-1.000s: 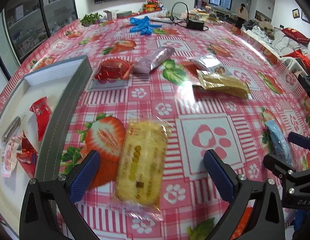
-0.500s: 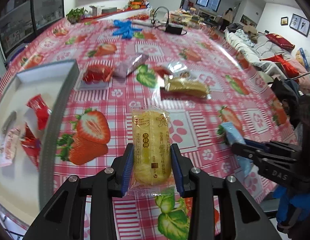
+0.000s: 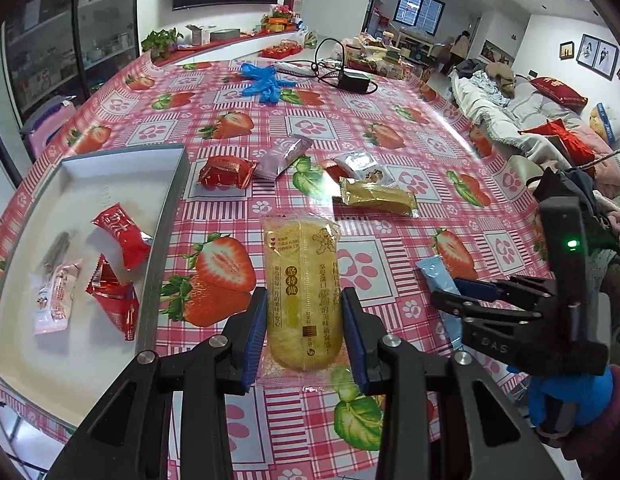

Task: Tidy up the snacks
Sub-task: 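Lift the yellow cake packet left while the right gripper lifts the light blue bar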

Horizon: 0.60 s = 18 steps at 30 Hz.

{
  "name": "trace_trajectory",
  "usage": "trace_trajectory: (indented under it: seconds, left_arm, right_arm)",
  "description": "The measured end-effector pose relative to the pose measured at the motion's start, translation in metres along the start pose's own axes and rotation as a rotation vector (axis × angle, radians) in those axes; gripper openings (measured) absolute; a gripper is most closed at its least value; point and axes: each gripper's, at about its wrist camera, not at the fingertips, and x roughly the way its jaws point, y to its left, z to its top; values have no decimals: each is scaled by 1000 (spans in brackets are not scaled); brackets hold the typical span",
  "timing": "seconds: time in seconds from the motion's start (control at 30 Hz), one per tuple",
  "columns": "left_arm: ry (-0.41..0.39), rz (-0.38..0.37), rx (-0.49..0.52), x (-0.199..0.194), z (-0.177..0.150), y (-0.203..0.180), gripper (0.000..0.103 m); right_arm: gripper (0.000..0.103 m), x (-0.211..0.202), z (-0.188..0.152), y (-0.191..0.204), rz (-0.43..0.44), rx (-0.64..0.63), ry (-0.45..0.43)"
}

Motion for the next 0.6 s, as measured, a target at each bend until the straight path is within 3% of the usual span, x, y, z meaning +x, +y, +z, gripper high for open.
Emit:
trace_trajectory:
  seconds: [0.1,0.13,0.17,0.37,0.6]
  left_arm:
    - [-17,1,0,-10,2,-1,40]
    - [-21,3,0,-14,3,-1,40]
    - [-27,4,1,-21,6,0,40]
    - [-81,22,-21,-70,30,28,40]
    - [-181,102,-88,-142,63,85,40]
  right_arm:
    - [33,2,2,2,-27,-17,0]
    - [24,2,2,3,-35,-21,0]
    - [24,2,2,2,-25,-21,2]
    - [24,-29,20,14,121,-10,-60]
    - [24,-78,69,76,294,-99,-152]
